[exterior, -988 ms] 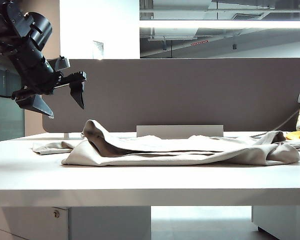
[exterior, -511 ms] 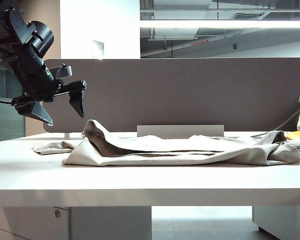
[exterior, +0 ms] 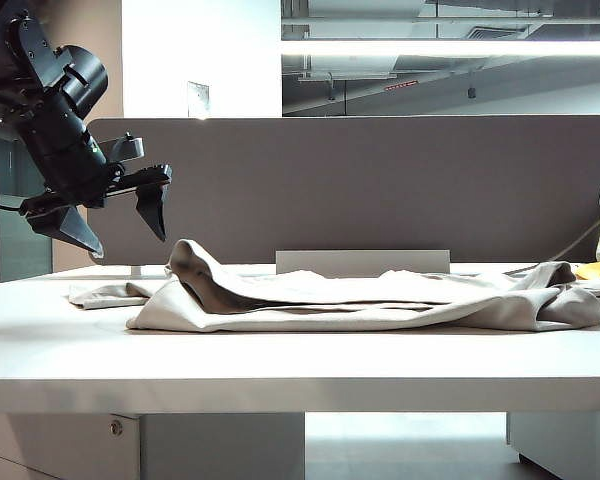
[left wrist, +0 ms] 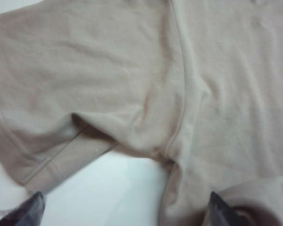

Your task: Fold the bottom side of the T-shirt horizontally towards the center, about one-third of the way, then fold the sleeve back towards the center, creating a straight line along the edge of the T-shirt, and finally fold the bottom of the T-shirt up towards the top, creating a neat rectangle.

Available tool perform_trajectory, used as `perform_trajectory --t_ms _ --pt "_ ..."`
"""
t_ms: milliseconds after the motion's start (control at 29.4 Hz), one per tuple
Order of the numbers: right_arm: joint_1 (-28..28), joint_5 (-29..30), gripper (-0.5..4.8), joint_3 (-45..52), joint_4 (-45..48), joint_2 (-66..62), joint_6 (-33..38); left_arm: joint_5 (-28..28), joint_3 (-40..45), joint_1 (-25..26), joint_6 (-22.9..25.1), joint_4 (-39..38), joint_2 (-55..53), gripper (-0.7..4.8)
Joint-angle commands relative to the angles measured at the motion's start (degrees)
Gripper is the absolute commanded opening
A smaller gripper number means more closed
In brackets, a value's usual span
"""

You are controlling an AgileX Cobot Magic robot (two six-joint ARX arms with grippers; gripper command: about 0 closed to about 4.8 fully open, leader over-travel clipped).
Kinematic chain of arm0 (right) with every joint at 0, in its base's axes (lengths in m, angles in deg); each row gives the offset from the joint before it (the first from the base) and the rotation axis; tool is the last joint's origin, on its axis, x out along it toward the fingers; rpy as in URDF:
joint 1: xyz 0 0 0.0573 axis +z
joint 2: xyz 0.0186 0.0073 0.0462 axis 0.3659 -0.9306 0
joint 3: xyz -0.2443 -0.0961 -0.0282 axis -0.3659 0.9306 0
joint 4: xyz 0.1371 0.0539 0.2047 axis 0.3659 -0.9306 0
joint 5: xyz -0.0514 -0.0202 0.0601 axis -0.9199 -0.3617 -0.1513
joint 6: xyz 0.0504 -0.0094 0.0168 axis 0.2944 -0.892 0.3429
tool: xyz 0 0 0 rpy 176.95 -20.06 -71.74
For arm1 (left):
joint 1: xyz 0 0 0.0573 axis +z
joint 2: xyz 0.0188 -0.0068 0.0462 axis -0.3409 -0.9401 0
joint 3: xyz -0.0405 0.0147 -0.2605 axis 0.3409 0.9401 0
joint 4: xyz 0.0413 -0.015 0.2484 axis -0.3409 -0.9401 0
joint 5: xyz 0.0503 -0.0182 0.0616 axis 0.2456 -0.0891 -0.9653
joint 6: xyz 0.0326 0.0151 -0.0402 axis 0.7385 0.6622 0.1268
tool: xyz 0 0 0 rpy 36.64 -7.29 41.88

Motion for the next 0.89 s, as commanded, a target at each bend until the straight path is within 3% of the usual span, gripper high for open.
perform_trajectory --t_ms 34,613,784,818,852,886 --pt "0.2 0.1 2.83 -3.0 -2.0 -3.3 0.3 0.2 -0.3 0.1 0.8 0.3 0.2 4.57" --pt "2.1 2.6 2.6 -5.1 -0.9 -7.6 3.9 1.2 -2.1 0.1 0.8 0.7 0.2 4.57" --pt "3.6 2.6 1.84 -5.1 -1.6 -8.7 4.6 1.0 -3.0 0.1 1.3 0.0 0.2 4.57" --pt "3.6 2.6 1.3 -5.1 -1.6 -8.7 4.5 1.0 -3.0 0.1 1.7 0.0 0.2 4.57" --pt "3.7 2.7 0.42 -5.1 -1.5 -8.7 4.5 1.0 -3.0 0.1 1.7 0.0 0.2 4.57" --pt "3.7 3.1 0.16 -5.1 -1.5 -8.7 4.5 1.0 -3.0 0.1 1.7 0.0 0.2 4.57"
